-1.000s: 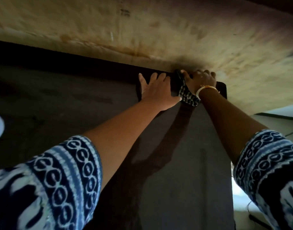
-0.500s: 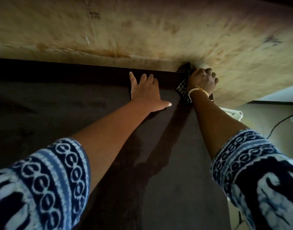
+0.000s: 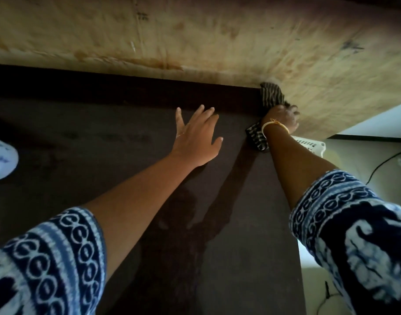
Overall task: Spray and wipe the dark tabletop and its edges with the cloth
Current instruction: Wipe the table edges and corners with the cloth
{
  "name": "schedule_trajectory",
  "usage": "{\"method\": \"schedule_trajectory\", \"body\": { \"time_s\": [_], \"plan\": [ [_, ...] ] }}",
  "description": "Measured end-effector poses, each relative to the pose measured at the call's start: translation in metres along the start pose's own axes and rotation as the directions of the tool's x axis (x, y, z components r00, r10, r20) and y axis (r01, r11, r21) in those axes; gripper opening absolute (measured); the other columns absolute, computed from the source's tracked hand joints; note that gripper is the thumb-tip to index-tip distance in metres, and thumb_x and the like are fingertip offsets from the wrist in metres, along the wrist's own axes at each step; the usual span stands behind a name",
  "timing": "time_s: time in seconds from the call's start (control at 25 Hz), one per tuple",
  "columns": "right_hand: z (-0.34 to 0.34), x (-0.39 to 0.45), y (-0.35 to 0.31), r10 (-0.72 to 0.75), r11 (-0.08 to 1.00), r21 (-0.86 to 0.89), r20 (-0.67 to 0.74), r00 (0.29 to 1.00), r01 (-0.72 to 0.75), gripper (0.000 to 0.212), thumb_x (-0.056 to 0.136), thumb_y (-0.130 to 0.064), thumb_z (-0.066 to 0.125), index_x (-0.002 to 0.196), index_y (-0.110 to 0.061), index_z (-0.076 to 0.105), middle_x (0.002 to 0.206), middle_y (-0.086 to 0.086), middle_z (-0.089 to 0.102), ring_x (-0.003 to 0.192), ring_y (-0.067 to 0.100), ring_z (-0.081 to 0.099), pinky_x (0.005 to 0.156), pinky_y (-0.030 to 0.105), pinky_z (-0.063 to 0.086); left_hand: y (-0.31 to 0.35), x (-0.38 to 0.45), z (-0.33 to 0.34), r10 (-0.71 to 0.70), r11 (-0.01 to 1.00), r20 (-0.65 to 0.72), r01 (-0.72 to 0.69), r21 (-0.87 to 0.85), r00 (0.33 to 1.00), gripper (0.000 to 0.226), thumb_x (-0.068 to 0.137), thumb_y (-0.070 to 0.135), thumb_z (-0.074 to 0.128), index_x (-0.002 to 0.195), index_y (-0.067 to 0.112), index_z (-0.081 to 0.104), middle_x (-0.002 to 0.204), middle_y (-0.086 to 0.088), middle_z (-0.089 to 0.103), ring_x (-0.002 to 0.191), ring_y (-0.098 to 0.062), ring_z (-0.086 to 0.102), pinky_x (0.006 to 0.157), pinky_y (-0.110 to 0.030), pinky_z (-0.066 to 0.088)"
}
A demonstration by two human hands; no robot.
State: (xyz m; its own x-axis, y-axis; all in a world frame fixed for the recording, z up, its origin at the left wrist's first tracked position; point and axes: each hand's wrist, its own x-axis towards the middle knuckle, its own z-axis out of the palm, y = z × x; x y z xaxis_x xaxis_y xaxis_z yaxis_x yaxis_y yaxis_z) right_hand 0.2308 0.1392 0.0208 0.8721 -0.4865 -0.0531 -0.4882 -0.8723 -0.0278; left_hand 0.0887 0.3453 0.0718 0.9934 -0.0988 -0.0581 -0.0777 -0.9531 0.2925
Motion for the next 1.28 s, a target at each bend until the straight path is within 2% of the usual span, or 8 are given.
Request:
{"method": "schedule_trajectory", "body": {
  "time_s": [0.12, 0.24, 0.36, 0.64, 0.88, 1.04, 1.2, 1.28],
  "plan": [
    [-0.017, -0.020, 0.042, -0.002, 1.000, -0.004, 0.219, 0.976, 0.003, 0.044, 0.096, -0.027, 0.052, 0.135, -0.007, 0.051, 0.140, 0.017, 0.048, 0.130, 0.034, 0.045, 0.101, 0.043, 0.042, 0.010, -0.030, -0.009, -0.020, 1.000, -0.005, 0.020, -0.024, 1.000, 0.059, 0.095, 0.045, 0.047, 0.146, 0.017, 0.038, 0.158, 0.002, 0.029, 0.149, -0.016, 0.016, 0.113, -0.065, -0.002],
    [-0.025, -0.056, 0.086, -0.061, 0.998, -0.006, 0.311, 0.949, 0.067, 0.058, 0.087, -0.026, 0.066, 0.136, -0.003, 0.047, 0.140, 0.019, 0.050, 0.131, 0.035, 0.046, 0.105, 0.043, 0.041, 0.019, -0.060, -0.016, -0.040, 0.998, -0.019, 0.039, -0.057, 0.999, 0.055, 0.095, 0.042, 0.049, 0.144, 0.017, 0.042, 0.156, 0.001, 0.034, 0.149, -0.017, 0.018, 0.113, -0.065, -0.002],
    [-0.021, -0.107, 0.124, -0.005, 1.000, -0.006, 0.298, 0.954, 0.007, 0.059, 0.083, -0.024, 0.068, 0.134, -0.001, 0.049, 0.137, 0.020, 0.052, 0.129, 0.035, 0.048, 0.102, 0.044, 0.043, 0.030, -0.100, -0.019, -0.054, 0.994, -0.001, 0.054, -0.099, 0.999, 0.053, 0.095, 0.040, 0.049, 0.142, 0.017, 0.044, 0.154, 0.000, 0.036, 0.149, -0.017, 0.019, 0.114, -0.064, -0.003],
    [-0.002, -0.242, 0.214, 0.101, 0.992, -0.089, 0.179, 0.979, -0.086, 0.047, 0.096, -0.027, 0.045, 0.136, -0.004, 0.044, 0.138, 0.018, 0.044, 0.127, 0.033, 0.047, 0.103, 0.042, 0.040, 0.056, -0.234, -0.002, -0.034, 0.993, 0.067, 0.041, -0.107, 0.997, 0.048, 0.097, 0.038, 0.049, 0.140, 0.018, 0.048, 0.152, 0.001, 0.040, 0.148, -0.016, 0.021, 0.115, -0.063, -0.004],
    [-0.007, -0.318, 0.288, 0.089, 0.991, -0.119, 0.265, 0.960, -0.058, 0.063, 0.090, -0.032, 0.058, 0.141, -0.002, 0.038, 0.139, 0.017, 0.044, 0.133, 0.029, 0.037, 0.101, 0.042, 0.042, 0.094, -0.318, 0.021, -0.043, 0.991, 0.125, 0.058, -0.120, 0.991, 0.043, 0.096, 0.035, 0.051, 0.136, 0.019, 0.052, 0.146, 0.002, 0.047, 0.146, -0.016, 0.026, 0.114, -0.063, -0.001],
    [-0.015, -0.352, 0.313, 0.112, 0.993, -0.078, 0.321, 0.941, -0.092, 0.062, 0.089, -0.033, 0.059, 0.139, -0.004, 0.038, 0.137, 0.018, 0.043, 0.130, 0.030, 0.042, 0.100, 0.044, 0.044, 0.124, -0.344, 0.029, -0.078, 0.982, 0.114, 0.096, -0.161, 0.990, 0.040, 0.096, 0.032, 0.051, 0.134, 0.018, 0.053, 0.144, 0.003, 0.049, 0.145, -0.016, 0.028, 0.115, -0.062, -0.002],
    [-0.022, -0.379, 0.339, 0.057, 0.998, -0.017, 0.397, 0.916, -0.055, 0.075, 0.084, -0.035, 0.069, 0.141, -0.001, 0.034, 0.138, 0.018, 0.045, 0.130, 0.032, 0.044, 0.100, 0.044, 0.045, 0.164, -0.368, 0.040, -0.121, 0.973, 0.110, 0.140, -0.183, 0.986, 0.038, 0.096, 0.030, 0.050, 0.132, 0.019, 0.055, 0.140, 0.002, 0.052, 0.143, -0.016, 0.031, 0.116, -0.061, 0.000],
    [-0.027, -0.395, 0.348, 0.029, 0.995, 0.080, 0.392, 0.919, -0.066, 0.064, 0.085, -0.032, 0.067, 0.137, -0.003, 0.043, 0.135, 0.016, 0.051, 0.125, 0.030, 0.051, 0.097, 0.040, 0.047, 0.183, -0.378, 0.045, -0.134, 0.967, 0.109, 0.154, -0.204, 0.985, 0.037, 0.096, 0.030, 0.050, 0.131, 0.019, 0.056, 0.138, 0.002, 0.054, 0.138, -0.016, 0.040, 0.118, -0.058, 0.005]
  ]
}}
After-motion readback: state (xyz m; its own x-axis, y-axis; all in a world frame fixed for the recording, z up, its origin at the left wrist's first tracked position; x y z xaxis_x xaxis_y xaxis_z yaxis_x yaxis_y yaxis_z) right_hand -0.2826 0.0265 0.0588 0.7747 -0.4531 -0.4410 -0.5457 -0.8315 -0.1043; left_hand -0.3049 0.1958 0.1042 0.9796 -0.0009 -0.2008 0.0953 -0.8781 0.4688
